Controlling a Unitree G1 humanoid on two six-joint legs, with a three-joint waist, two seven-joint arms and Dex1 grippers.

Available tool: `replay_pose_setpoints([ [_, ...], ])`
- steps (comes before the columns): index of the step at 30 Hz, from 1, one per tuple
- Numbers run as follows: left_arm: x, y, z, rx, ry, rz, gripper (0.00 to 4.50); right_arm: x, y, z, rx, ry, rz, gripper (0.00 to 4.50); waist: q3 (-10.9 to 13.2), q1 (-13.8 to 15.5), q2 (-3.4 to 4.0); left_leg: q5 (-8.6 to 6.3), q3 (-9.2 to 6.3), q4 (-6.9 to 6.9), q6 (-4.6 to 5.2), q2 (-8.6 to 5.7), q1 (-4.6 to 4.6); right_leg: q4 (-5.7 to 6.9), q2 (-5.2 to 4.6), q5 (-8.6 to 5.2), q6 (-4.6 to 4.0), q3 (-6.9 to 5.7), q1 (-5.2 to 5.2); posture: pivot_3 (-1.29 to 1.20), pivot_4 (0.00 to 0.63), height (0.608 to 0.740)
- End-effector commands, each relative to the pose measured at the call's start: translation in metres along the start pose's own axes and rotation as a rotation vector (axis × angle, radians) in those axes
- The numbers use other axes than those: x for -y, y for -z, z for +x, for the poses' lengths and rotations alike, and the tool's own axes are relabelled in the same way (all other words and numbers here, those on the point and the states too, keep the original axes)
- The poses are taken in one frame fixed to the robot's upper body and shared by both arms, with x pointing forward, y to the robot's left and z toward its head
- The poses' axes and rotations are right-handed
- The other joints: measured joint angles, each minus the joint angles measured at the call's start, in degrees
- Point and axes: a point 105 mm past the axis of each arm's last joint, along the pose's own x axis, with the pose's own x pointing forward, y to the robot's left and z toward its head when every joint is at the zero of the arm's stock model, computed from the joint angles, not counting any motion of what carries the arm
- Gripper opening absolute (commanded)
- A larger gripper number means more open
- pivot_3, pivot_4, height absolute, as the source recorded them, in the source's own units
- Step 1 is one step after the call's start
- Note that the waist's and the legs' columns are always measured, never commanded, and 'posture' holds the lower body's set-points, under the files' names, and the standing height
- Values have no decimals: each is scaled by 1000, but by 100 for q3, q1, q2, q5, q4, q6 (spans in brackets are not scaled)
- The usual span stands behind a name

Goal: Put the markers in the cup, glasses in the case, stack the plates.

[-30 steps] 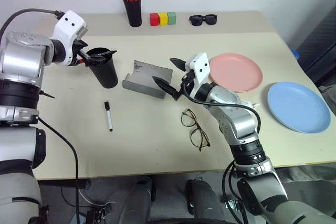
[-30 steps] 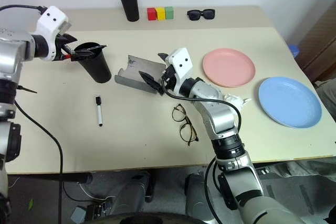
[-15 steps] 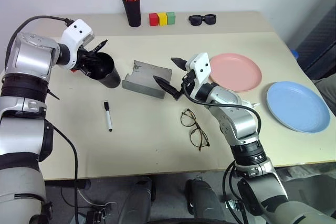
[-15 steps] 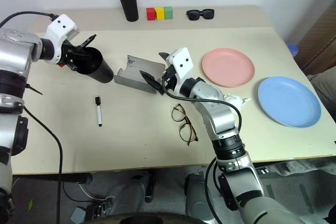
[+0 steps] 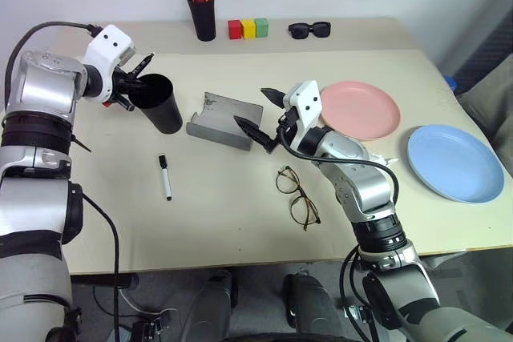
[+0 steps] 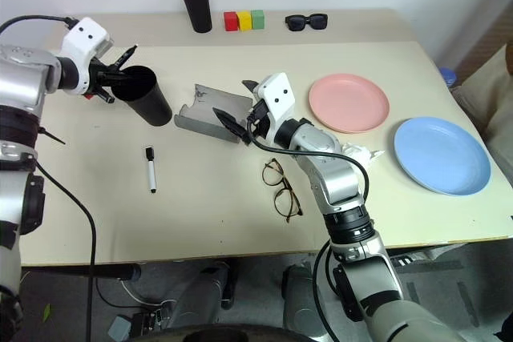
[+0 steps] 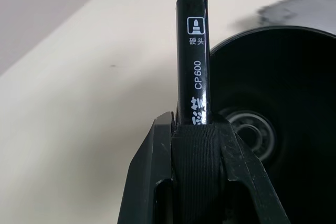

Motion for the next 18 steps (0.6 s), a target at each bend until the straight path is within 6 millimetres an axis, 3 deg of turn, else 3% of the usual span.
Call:
replay_pose_setpoints([
  [1, -12, -21, -10, 80, -51, -33, 79, -2, -18, 3, 60, -16, -39, 4500, 0, 1, 0, 0, 0, 0, 0, 0, 0, 0, 0, 0, 0, 0, 0, 0, 150, 740],
  [8, -20, -33, -16, 151, -85, -72, 79, -1, -18, 2, 58, -14, -45, 4500, 0, -1, 0, 0, 0, 1, 0, 0, 0, 1, 0, 0, 0, 0, 0, 0, 150, 740],
  [13, -33, -90, -47, 578, -182, -132, 79, -1, -18, 0, 57, -9, -46, 4500, 1, 3, -2, 0, -2, 1, 0, 0, 0, 1, 0, 0, 0, 0, -1, 0, 150, 740],
  [18, -15, -109, -70, 848, -261, -123, 79, -1, -18, -2, 55, -4, -44, 4500, 0, 7, 0, 0, -10, 3, -1, -3, 2, 4, -9, 1, 1, 3, 1, 0, 150, 740],
])
